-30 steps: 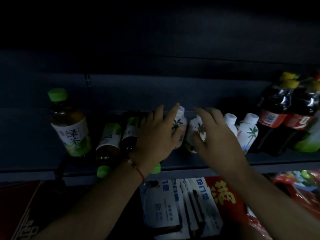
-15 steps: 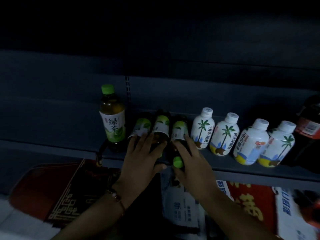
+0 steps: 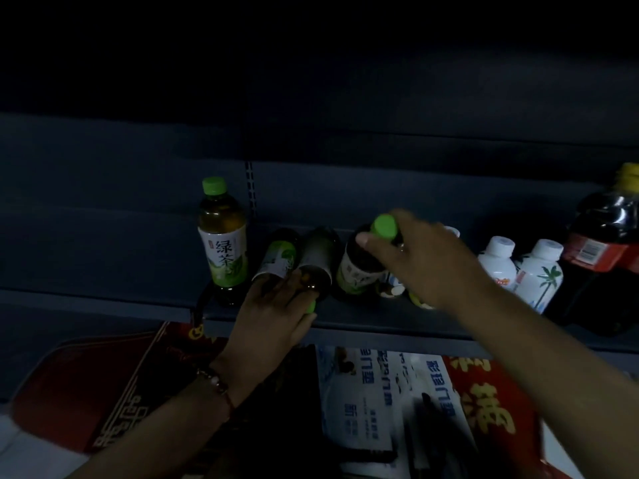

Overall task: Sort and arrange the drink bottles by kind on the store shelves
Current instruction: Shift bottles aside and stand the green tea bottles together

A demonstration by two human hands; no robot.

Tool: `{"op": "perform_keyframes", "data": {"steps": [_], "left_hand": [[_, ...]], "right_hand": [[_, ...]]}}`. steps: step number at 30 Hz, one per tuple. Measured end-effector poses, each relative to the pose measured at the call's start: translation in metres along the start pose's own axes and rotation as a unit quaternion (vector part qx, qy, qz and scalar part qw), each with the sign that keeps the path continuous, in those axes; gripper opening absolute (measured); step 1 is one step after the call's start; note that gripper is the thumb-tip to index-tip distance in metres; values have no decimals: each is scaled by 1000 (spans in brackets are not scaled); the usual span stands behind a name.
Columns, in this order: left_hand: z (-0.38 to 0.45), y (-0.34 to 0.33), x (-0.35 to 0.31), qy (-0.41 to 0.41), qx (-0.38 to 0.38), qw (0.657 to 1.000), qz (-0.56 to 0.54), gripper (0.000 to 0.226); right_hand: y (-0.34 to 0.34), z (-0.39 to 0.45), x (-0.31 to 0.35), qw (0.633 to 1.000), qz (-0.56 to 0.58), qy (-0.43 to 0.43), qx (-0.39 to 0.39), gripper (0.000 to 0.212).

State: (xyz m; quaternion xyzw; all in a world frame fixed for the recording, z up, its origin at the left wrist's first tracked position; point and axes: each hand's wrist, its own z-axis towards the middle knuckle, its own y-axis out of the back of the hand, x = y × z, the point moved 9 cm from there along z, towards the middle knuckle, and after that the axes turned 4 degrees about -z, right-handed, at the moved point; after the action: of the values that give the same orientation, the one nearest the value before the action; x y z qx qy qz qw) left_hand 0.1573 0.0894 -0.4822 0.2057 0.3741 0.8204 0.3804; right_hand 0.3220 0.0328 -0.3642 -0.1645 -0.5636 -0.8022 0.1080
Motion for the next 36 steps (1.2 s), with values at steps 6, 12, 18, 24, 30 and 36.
{"op": "perform_keyframes", "data": {"steps": [6, 12, 18, 24, 30, 36], "left_hand": [[26, 60, -5, -10, -88, 995, -55, 33], [75, 84, -8, -4, -90, 989, -117, 37], [118, 86, 11, 63, -128, 984, -104, 42], [138, 66, 42, 143, -112, 975, -130, 28], [121, 59, 39, 134, -119, 975, -133, 39], [53, 54, 29, 127, -72, 973, -178, 54]], "right_hand": [[17, 47, -8, 999, -30, 8, -10, 37], [5, 57, 4, 997, -40, 69, -8, 50], [2, 58, 9, 994, -64, 90, -14, 63], [-9, 62, 23, 990, -54, 129, -11, 71], [-17, 71, 28, 989, -63, 133, 24, 73], [-13, 71, 48, 982, -73, 175, 4, 72]]}}
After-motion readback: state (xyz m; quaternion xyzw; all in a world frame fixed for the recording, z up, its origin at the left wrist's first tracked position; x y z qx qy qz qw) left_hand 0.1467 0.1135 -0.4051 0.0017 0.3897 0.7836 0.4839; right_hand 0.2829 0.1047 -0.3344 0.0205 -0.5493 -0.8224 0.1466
